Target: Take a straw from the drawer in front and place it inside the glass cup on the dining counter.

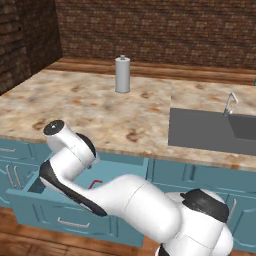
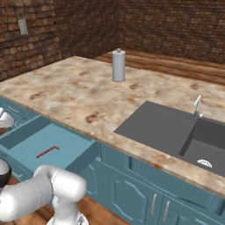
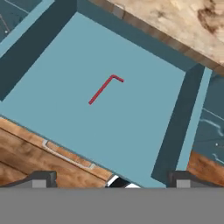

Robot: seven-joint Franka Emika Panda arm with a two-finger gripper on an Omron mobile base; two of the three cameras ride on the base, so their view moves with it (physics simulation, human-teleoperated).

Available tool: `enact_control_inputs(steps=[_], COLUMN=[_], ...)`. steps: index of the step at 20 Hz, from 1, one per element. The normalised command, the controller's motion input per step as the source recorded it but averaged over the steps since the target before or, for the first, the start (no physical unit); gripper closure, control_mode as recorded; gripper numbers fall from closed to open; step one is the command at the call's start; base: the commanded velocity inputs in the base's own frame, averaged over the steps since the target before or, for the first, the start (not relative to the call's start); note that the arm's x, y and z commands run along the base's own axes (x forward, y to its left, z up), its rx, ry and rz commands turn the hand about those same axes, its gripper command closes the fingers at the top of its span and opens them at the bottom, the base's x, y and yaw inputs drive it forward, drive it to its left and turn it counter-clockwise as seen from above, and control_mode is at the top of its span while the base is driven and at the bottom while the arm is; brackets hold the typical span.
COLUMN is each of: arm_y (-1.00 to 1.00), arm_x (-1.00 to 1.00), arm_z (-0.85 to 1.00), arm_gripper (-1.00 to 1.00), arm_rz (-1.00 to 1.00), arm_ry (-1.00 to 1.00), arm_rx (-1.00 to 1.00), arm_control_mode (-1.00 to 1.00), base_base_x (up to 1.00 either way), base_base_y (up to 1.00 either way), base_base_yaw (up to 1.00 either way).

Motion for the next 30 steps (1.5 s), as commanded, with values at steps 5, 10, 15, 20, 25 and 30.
enact_control_inputs(steps=[5,10,15,20,25,30], arm_y=[-0.21,-0.32,-0.37,-0.27,-0.07,0.0], arm_x=[0.35,0.28,0.28,0.36,0.35,0.41], arm_z=[-0.11,-0.19,-0.26,-0.3,-0.46,-0.52], arm_gripper=[-1.0,-1.0,-1.0,-1.0,-1.0,-1.0], arm_rz=[-0.38,-0.33,-0.23,-0.08,-0.03,0.0], arm_ry=[0.02,0.03,0.02,0.0,0.0,0.05], arm_rx=[0.11,0.1,0.08,0.06,0.05,0.0], arm_control_mode=[-1.0,-1.0,-1.0,-1.0,-1.0,-1.0], base_base_x=[0.0,0.0,0.0,0.0,0.0,0.0], base_base_y=[0.0,0.0,0.0,0.0,0.0,0.0], base_base_yaw=[0.0,0.0,0.0,0.0,0.0,0.0])
